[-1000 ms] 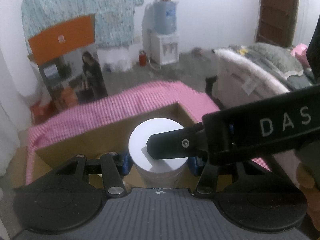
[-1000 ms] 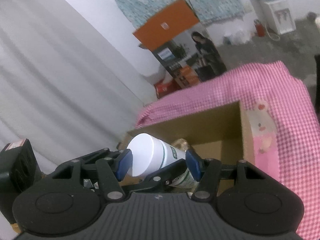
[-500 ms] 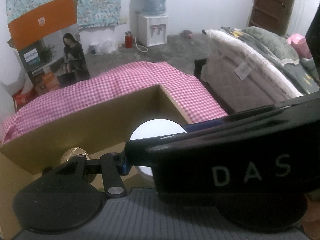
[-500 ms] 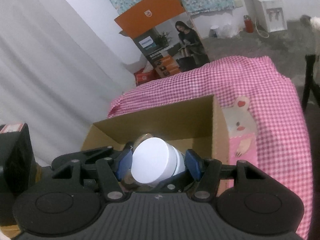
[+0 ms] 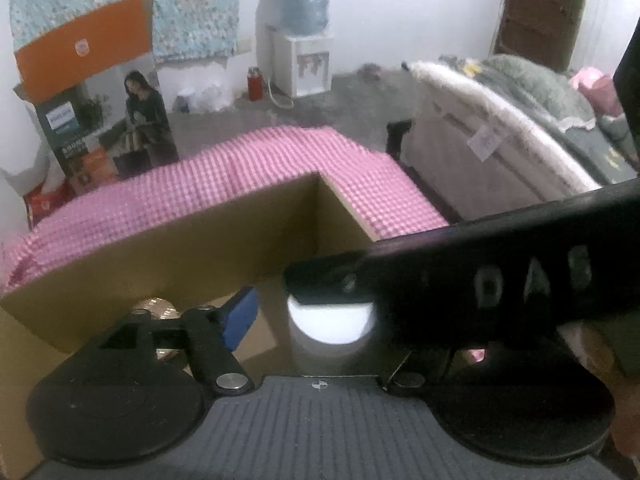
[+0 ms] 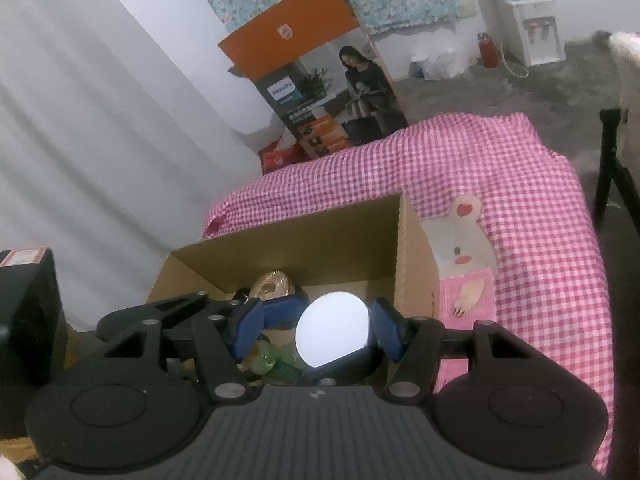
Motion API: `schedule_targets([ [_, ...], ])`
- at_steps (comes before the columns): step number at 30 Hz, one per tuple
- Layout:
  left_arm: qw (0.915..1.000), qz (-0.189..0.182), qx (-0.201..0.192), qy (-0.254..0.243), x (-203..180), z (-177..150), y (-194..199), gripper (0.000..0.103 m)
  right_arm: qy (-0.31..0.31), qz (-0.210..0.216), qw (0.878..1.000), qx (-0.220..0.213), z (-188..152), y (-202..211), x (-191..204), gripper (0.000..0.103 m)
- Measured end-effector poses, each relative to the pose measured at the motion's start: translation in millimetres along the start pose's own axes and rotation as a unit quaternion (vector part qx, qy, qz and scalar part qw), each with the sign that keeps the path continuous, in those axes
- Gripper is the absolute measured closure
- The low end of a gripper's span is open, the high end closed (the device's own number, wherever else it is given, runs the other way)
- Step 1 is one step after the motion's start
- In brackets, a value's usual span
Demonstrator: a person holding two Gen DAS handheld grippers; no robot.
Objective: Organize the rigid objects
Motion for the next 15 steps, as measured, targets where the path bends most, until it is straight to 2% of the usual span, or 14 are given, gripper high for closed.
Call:
schedule_targets([
  [5, 0.9984, 0.008, -0.055, -0.007, 10, -7, 47, 0.03, 0.016, 0.007, 0.999, -0.044, 3, 26, 15, 0.04],
  [9, 0.9955, 0.03, -0.089, -0.007, 20, -19, 76, 0.028, 0.053, 0.018, 0.997, -0.057, 5, 41, 43, 0.04],
  [11, 0.9948, 0.045, -0.09, -0.01, 24, -29, 78, 0.028, 0.069, 0.027, 0.996, -0.048, 6, 39, 58, 0.04],
  [15, 0.9956, 0.069, -0.063, -0.009, 30, -46, 63, 0.032, 0.094, 0.038, 0.995, -0.007, 4, 20, 81, 0.041],
])
Point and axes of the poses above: each gripper's, at about its wrist camera, not at the fingertips, and y roughly against the way its jaws point, x to its left, z to its top, the point moved 4 cm from there along -y, roughly the way its jaws point, and after that the axes turned 4 degrees about x, right-handed, at the moved point
